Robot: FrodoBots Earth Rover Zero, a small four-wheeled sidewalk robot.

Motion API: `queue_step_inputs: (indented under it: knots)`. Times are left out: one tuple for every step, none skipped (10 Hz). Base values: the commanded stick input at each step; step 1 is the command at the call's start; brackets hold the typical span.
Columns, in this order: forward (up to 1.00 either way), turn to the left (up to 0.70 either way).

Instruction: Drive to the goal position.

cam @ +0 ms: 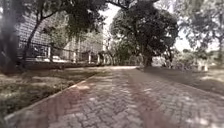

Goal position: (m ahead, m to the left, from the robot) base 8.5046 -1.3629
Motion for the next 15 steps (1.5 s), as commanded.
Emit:
queue_step_inputs:
  knots:
    - [0.85,0.00]
    - [0.85,0.00]
    - [0.85,0.00]
    - [0.85,0.00]
    - [0.85,0.00]
    - [0.85,-0.19]
    - [0.85,-0.34]
    - [0.85,0.00]
    - [0.85,0.00]
    - [0.85,0.00]
    - [0.85,0.00]
    - [0.85,0.00]
    - [0.85,0.00]
    - [0.85,0.00]
    - [0.85,0.00]
